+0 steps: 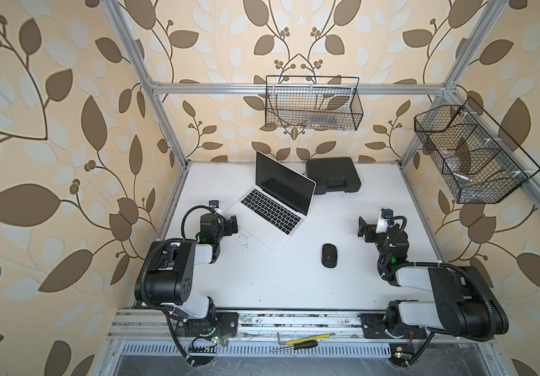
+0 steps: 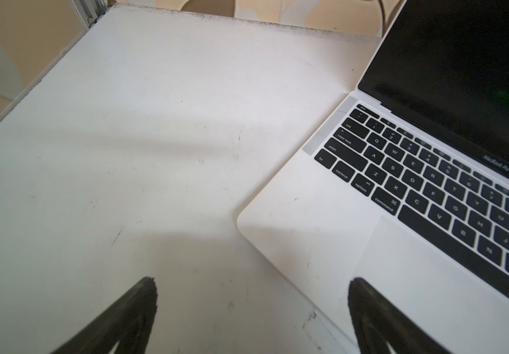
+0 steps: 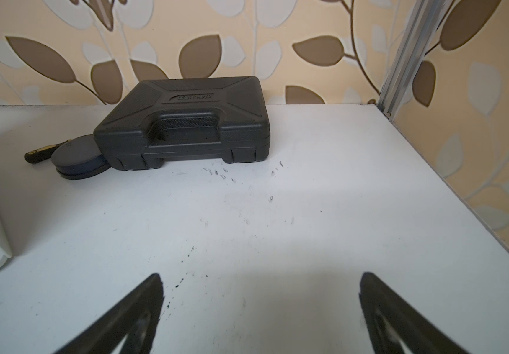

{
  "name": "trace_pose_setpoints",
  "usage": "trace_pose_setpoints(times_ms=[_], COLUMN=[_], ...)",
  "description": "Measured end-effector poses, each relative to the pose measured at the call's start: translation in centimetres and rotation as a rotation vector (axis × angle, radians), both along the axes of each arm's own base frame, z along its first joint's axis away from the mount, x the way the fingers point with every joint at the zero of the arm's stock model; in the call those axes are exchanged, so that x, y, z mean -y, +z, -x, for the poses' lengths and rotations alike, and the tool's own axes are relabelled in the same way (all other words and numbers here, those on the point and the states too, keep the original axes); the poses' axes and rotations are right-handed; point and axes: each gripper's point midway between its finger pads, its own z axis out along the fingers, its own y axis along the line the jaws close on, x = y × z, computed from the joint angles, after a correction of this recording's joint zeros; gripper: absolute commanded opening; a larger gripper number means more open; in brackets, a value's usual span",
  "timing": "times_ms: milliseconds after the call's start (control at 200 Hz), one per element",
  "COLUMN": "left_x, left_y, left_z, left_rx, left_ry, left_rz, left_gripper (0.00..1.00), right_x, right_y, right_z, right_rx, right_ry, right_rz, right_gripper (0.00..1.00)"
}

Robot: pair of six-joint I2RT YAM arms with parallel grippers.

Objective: Insert the wireless mouse receiver into the laptop
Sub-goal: Pick up the mouse from the center of the board.

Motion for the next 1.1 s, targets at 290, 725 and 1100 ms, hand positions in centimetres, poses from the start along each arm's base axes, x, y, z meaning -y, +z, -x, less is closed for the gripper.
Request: trace_pose_setpoints(times_ms=[290, 725, 1100], left_x=[0.0, 6.2, 24.0], left_y=[0.0, 11.5, 11.1], left_z=[0.0, 1.5, 10.3], left_rx=[0.0, 0.196, 0.045], left_ry=[0.0, -0.195, -0.763], left_rz=[0.0, 0.009, 0.001], left_gripper=[0.99, 0.99, 0.99], right_x=[0.1, -1.0, -15.6], right_y=[0.0, 15.8, 3.3], right_z=[0.0, 2.0, 7.8], right_rx=[0.0, 0.227, -0.552], right_ry=[-0.002, -0.026, 0.057], right_rz=[0.0, -0.158, -0.252], right_gripper=[1.0, 1.0, 1.0])
